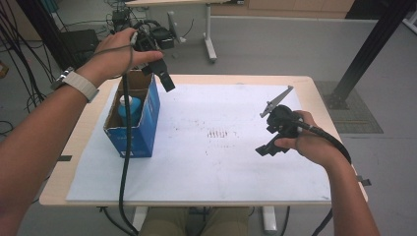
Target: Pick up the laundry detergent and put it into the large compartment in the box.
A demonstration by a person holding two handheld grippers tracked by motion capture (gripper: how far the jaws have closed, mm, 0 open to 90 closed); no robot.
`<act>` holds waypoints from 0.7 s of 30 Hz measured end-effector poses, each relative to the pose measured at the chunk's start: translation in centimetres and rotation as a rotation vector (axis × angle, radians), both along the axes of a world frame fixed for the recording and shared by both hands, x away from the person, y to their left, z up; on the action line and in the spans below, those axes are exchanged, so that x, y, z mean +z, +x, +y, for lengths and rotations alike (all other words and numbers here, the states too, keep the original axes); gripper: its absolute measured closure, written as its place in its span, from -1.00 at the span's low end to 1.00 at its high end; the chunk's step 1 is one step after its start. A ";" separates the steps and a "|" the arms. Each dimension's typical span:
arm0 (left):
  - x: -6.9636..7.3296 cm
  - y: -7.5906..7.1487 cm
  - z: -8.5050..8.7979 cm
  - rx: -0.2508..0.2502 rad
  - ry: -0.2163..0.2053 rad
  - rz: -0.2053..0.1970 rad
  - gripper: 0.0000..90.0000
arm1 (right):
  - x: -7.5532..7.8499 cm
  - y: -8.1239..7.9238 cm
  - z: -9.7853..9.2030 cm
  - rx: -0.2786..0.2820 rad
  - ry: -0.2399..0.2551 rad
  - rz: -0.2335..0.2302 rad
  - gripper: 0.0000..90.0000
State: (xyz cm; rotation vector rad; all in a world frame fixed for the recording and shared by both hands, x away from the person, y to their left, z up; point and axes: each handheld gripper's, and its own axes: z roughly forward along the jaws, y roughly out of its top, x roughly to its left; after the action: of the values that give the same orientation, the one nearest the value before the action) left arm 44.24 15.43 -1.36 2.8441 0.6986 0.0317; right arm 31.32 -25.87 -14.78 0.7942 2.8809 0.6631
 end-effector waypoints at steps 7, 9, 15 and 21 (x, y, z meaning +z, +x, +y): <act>-0.3 -0.3 -1.7 -0.090 -0.003 -0.004 -0.87 | -0.1 0.1 0.1 -0.008 -0.005 0.006 -0.71; -0.4 -0.3 -2.1 -0.098 -0.003 -0.003 -0.88 | -0.2 0.1 0.0 -0.009 0.002 0.003 -0.71; -1.0 -0.9 -3.7 -0.172 -0.004 -0.014 -0.88 | -0.3 0.0 0.0 -0.014 0.002 0.007 -0.71; -1.9 -1.0 -5.3 -0.208 0.014 -0.008 -0.88 | -0.4 -0.2 -0.3 -0.023 0.004 0.010 -0.71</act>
State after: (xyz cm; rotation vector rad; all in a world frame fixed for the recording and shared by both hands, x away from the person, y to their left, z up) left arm 43.20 10.17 -3.23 2.9123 0.3995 0.0152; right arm 31.10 -26.14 -15.19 0.8321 2.8753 0.6641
